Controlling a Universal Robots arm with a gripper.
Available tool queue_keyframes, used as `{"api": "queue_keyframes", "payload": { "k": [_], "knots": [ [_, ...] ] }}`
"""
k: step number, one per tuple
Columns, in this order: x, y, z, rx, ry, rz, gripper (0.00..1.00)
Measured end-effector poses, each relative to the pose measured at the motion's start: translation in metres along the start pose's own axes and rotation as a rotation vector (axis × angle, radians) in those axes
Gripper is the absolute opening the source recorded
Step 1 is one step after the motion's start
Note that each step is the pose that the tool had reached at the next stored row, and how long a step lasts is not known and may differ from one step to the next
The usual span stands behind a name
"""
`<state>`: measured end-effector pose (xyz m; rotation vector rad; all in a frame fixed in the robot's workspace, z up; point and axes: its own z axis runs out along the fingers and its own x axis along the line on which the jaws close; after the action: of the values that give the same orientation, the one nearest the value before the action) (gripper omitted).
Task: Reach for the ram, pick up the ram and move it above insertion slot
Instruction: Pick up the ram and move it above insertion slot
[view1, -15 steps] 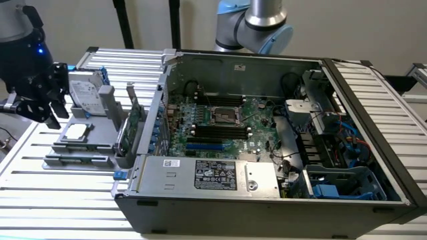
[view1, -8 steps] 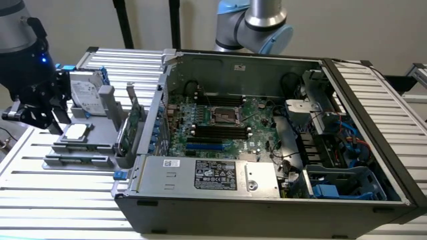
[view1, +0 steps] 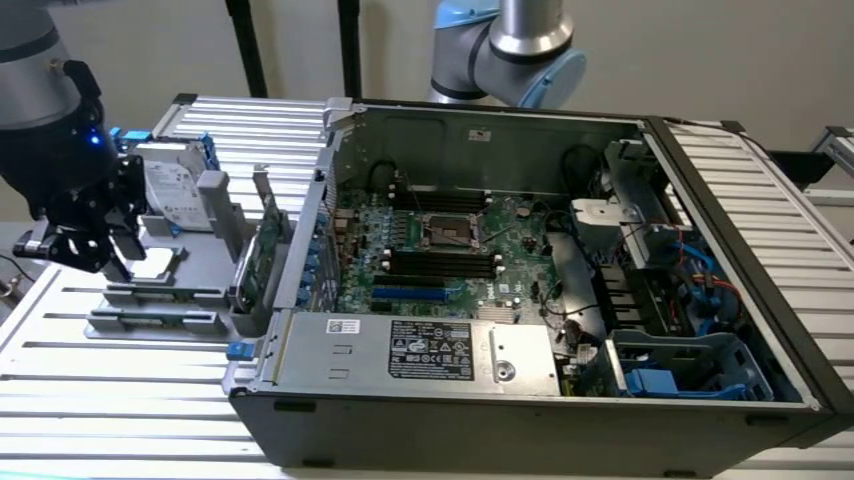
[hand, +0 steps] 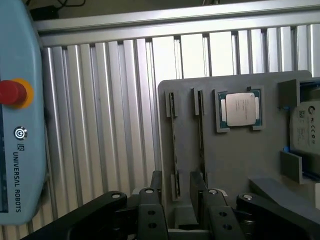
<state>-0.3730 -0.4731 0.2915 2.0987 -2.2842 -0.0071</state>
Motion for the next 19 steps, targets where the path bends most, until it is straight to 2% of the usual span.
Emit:
{"api": "queue_keyframes", "payload": {
  "k": [19],
  "knots": [
    [0.009, -0.0018, 0.0347, -0.0001, -0.0027, -0.006, 0.36]
  ]
}}
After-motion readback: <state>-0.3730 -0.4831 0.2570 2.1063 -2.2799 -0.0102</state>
